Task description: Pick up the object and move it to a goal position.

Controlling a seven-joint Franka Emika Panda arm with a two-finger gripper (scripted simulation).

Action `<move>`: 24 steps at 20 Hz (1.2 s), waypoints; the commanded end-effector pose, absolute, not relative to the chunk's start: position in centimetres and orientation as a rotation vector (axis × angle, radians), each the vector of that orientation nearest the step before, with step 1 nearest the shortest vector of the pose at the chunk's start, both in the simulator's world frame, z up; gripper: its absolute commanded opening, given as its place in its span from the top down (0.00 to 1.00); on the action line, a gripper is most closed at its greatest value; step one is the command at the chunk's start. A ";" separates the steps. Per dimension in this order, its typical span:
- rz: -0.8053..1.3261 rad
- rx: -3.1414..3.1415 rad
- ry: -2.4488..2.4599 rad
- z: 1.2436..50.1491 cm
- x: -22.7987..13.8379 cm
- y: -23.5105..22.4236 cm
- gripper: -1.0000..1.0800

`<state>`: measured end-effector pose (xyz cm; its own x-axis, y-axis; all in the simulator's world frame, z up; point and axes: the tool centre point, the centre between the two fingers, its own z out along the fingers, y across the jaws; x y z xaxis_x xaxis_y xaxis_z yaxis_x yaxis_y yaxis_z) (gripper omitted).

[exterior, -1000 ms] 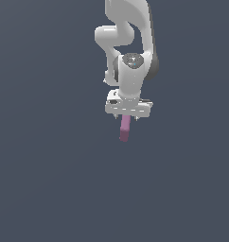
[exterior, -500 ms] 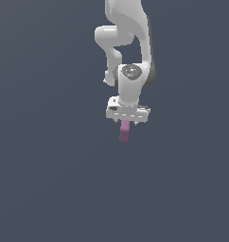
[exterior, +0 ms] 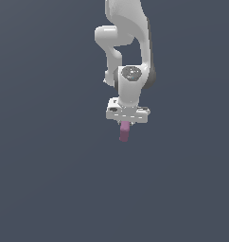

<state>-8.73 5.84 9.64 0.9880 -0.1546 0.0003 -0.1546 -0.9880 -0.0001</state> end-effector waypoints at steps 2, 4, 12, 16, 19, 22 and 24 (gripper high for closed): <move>0.000 -3.132 0.244 9.6 -8.7 5.8 1.00; 0.000 -3.132 0.244 9.6 -8.7 5.8 1.00; 0.000 -3.132 0.244 11.3 -8.3 5.7 1.00; 0.000 -3.132 0.244 13.4 -7.9 5.5 1.00; 0.000 -3.132 0.244 15.6 -7.4 5.3 1.00; 0.000 -3.132 0.244 18.1 -6.8 5.1 1.00; 0.000 -3.132 0.244 20.1 -6.4 5.0 1.00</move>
<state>-6.69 5.11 18.59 0.9879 -0.1550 -0.0008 -0.1550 -0.9879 0.0002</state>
